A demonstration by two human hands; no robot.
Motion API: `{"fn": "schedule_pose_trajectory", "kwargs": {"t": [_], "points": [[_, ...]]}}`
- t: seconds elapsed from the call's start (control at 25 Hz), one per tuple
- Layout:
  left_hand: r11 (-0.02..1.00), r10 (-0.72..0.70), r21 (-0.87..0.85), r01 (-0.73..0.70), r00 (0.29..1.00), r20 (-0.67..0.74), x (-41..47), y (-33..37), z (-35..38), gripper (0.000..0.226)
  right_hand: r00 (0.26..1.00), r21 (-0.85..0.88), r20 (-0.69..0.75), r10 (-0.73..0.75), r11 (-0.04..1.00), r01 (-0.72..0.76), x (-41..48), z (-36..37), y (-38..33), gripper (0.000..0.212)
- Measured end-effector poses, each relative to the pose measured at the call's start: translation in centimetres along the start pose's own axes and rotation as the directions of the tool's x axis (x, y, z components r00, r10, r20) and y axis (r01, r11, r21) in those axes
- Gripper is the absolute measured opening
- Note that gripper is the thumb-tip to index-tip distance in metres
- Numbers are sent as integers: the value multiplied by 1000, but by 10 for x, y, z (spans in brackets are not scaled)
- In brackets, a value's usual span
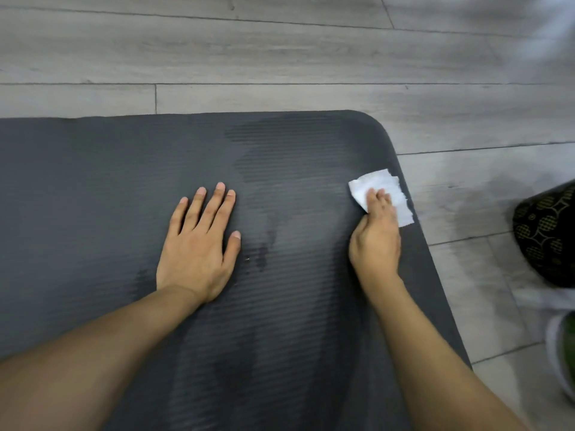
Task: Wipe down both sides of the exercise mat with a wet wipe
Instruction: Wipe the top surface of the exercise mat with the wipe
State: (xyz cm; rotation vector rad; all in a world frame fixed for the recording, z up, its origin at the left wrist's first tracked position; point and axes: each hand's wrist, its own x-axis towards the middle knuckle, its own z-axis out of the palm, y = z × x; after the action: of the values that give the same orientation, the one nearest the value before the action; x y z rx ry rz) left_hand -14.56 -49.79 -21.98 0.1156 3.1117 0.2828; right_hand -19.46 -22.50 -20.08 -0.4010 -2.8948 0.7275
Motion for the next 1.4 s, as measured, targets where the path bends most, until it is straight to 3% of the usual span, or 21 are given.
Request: {"fn": "schedule_pose_trajectory", "kwargs": {"t": [0.08,0.12,0.16,0.2,0.24,0.32,0.4,0.72,0.88,1.0,1.16,1.28,1.32,1.4], "points": [[1000,8,1,-8,1000,-9,0,0,0,65,955,107,72,-289,954,280,-43,27,-40,44],[1000,13,0,-13,1000,-12,0,-1,0,65,880,103,130,-456,889,446,-63,35,-56,45],[1000,18,-4,-18,1000,-11,0,-1,0,65,795,75,198,-573,818,571,-75,34,-62,47],[1000,20,-14,-20,1000,-13,0,-1,0,64,778,42,201,-595,799,600,-70,27,-52,47],[1000,16,-22,-16,1000,-14,0,-2,0,64,842,67,193,-504,863,501,-59,18,-33,45],[1000,12,-28,-12,1000,-3,0,-2,0,64,962,-48,145,-232,969,241,-40,-14,16,48],[1000,5,-27,-5,1000,1,-1,-2,0,65,978,-139,186,-97,982,124,-34,-36,39,56],[1000,9,4,-9,999,49,2,1,-3,66,871,-124,456,-181,956,264,-3,-65,46,58],[1000,-8,12,7,995,104,3,-2,-5,64,902,-113,392,-181,964,243,-8,-47,46,59],[986,-11,-160,53,967,253,8,1,-32,72,923,-117,349,-162,970,215,-10,-47,49,56],[992,-54,-96,78,972,230,-78,34,-57,98,972,-49,208,-109,991,121,-16,-33,36,54],[994,-68,-50,97,909,412,-121,39,-49,132,988,-31,151,-21,999,26,-23,-29,27,50],[995,-65,-40,91,900,432,-120,36,-44,137,990,6,137,-32,999,31,-34,-24,15,49],[995,-65,-34,90,892,448,-114,33,-40,138,946,117,204,-250,966,230,-77,-3,-25,48]]}}
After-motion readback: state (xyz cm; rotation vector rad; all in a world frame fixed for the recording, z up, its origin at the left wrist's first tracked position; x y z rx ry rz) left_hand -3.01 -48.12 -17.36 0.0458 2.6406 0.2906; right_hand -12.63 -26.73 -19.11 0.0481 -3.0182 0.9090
